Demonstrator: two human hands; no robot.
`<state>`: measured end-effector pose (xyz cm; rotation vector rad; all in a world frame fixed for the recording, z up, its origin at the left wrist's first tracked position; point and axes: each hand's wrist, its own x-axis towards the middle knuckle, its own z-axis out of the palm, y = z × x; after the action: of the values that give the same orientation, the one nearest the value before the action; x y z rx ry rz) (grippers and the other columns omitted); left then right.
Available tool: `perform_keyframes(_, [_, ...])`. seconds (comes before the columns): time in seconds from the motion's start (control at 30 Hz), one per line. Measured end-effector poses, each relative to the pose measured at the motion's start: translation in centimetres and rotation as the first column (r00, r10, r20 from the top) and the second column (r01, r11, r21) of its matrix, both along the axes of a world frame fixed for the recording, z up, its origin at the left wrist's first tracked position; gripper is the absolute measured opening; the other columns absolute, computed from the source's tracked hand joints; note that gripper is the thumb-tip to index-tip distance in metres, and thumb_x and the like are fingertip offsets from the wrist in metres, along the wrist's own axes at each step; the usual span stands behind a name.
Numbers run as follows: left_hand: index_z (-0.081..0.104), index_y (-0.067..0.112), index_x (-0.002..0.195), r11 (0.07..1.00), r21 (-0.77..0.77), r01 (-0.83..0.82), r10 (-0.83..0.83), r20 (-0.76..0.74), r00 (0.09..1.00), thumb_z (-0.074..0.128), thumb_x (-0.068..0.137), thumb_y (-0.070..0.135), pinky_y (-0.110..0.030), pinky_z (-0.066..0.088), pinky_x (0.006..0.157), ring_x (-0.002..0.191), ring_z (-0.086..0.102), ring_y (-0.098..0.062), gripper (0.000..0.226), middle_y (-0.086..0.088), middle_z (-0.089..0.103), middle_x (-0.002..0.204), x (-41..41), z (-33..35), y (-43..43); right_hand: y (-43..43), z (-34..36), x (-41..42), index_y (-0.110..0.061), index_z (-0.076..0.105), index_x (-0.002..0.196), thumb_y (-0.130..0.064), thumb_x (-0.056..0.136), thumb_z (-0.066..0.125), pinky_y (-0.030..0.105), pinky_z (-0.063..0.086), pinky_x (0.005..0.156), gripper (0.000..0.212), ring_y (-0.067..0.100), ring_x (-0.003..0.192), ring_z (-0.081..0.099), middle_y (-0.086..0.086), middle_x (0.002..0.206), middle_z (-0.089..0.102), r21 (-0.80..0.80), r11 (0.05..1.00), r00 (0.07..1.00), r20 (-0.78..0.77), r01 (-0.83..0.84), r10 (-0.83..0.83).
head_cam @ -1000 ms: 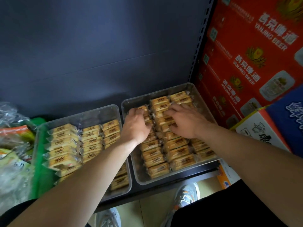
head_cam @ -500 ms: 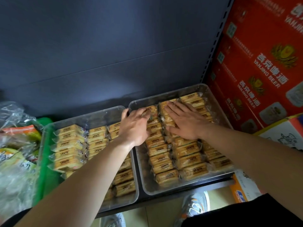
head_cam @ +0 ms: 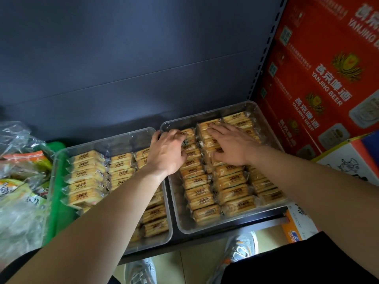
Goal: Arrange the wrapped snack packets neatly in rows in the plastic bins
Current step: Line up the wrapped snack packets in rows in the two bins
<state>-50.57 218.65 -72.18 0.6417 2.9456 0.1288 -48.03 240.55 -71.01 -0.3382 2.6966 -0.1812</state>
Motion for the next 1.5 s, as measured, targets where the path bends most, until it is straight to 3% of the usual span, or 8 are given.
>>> perform_keyframes(0.23, [0.051, 0.027, 0.145, 0.99, -0.094, 0.106, -0.106, 0.008, 0.994, 0.063, 0.094, 0.045, -0.044, 0.01, 0.125, 0.14, 0.043, -0.02, 0.055, 0.003, 0.05, 0.15, 2.3, 2.9, -0.5, 1.6, 2.2, 2.2, -0.027, 0.009, 0.162, -0.055, 0.096, 0.055, 0.044, 0.017, 0.125, 0.085, 0.025, 0.154, 0.01, -0.002, 0.17, 0.007, -0.065, 0.992, 0.994, 0.023, 0.113, -0.111])
perform_keyframes(0.33, [0.052, 0.026, 0.143, 0.957, -0.152, 0.246, -0.219, 0.176, 0.96, 0.067, 0.09, 0.05, -0.04, 0.032, 0.118, 0.136, 0.046, -0.022, 0.06, 0.003, 0.053, 0.146, 5.1, 2.6, 0.0, 2.9, 2.4, 3.1, -0.026, 0.01, 0.162, -0.061, 0.089, 0.063, 0.041, 0.018, 0.124, 0.097, 0.025, 0.154, 0.01, -0.005, 0.169, 0.006, -0.049, 0.99, 0.988, 0.084, 0.135, -0.13])
perform_keyframes(0.47, [0.048, 0.025, 0.147, 0.872, -0.28, 0.402, -0.337, 0.251, 0.907, 0.067, 0.087, 0.058, -0.039, 0.032, 0.116, 0.137, 0.047, -0.025, 0.071, 0.002, 0.049, 0.15, 6.7, 1.1, 1.0, 3.5, 2.0, 3.5, -0.028, 0.007, 0.162, -0.065, 0.086, 0.065, 0.039, 0.015, 0.123, 0.103, 0.026, 0.154, 0.006, -0.007, 0.17, -0.001, -0.011, 0.994, 0.987, 0.118, 0.111, -0.109])
perform_keyframes(0.57, [0.043, 0.03, 0.15, 0.841, -0.331, 0.428, -0.329, 0.315, 0.89, 0.067, 0.084, 0.065, -0.041, 0.052, 0.098, 0.128, 0.054, -0.027, 0.078, 0.005, 0.044, 0.151, 6.5, 0.8, 1.5, 3.2, 1.8, 3.4, -0.028, 0.008, 0.162, -0.062, 0.087, 0.066, 0.039, 0.016, 0.122, 0.1, 0.027, 0.153, 0.007, -0.005, 0.169, 0.001, 0.002, 0.993, 0.988, 0.109, 0.114, -0.113])
perform_keyframes(0.87, [0.04, 0.034, 0.15, 0.832, -0.359, 0.424, -0.294, 0.362, 0.884, 0.071, 0.082, 0.06, -0.04, 0.057, 0.086, 0.123, 0.058, -0.028, 0.079, 0.006, 0.04, 0.152, 6.5, 0.8, 2.0, 2.4, 1.3, 2.5, -0.03, 0.018, 0.16, -0.059, 0.083, 0.069, 0.049, 0.029, 0.118, 0.097, 0.029, 0.148, 0.015, -0.008, 0.166, 0.007, 0.009, 0.993, 0.989, 0.085, 0.118, -0.118])
perform_keyframes(1.03, [0.032, 0.023, 0.152, 0.839, -0.408, 0.36, -0.241, 0.315, 0.918, 0.071, 0.072, 0.075, -0.039, 0.058, 0.078, 0.107, 0.062, -0.027, 0.103, -0.002, 0.038, 0.149, 8.7, 0.3, 2.5, 2.7, 1.2, 2.5, -0.03, 0.018, 0.16, -0.06, 0.084, 0.068, 0.051, 0.029, 0.118, 0.095, 0.029, 0.149, 0.015, -0.009, 0.165, 0.006, 0.001, 0.993, 0.989, 0.088, 0.116, -0.115])
perform_keyframes(1.3, [0.02, 0.026, 0.157, 0.82, -0.447, 0.358, -0.221, 0.329, 0.918, 0.075, 0.069, 0.072, -0.037, 0.058, 0.076, 0.12, 0.059, -0.028, 0.115, 0.0, 0.023, 0.163, 8.6, 0.5, 3.1, 2.6, 1.0, 2.4, -0.029, 0.019, 0.16, -0.061, 0.083, 0.068, 0.053, 0.033, 0.116, 0.096, 0.03, 0.147, 0.017, -0.006, 0.164, 0.009, 0.023, 0.995, 0.992, 0.071, 0.101, -0.102])
perform_keyframes(1.5, [0.028, 0.021, 0.154, 0.835, -0.434, 0.338, -0.219, 0.302, 0.928, 0.076, 0.069, 0.072, -0.038, 0.055, 0.077, 0.119, 0.056, -0.028, 0.11, -0.004, 0.034, 0.154, 8.6, -0.2, 2.8, 2.5, 0.8, 2.5, -0.028, 0.019, 0.16, -0.06, 0.084, 0.067, 0.053, 0.032, 0.116, 0.096, 0.03, 0.146, 0.017, -0.005, 0.164, 0.008, 0.031, 0.994, 0.993, 0.058, 0.101, -0.102])
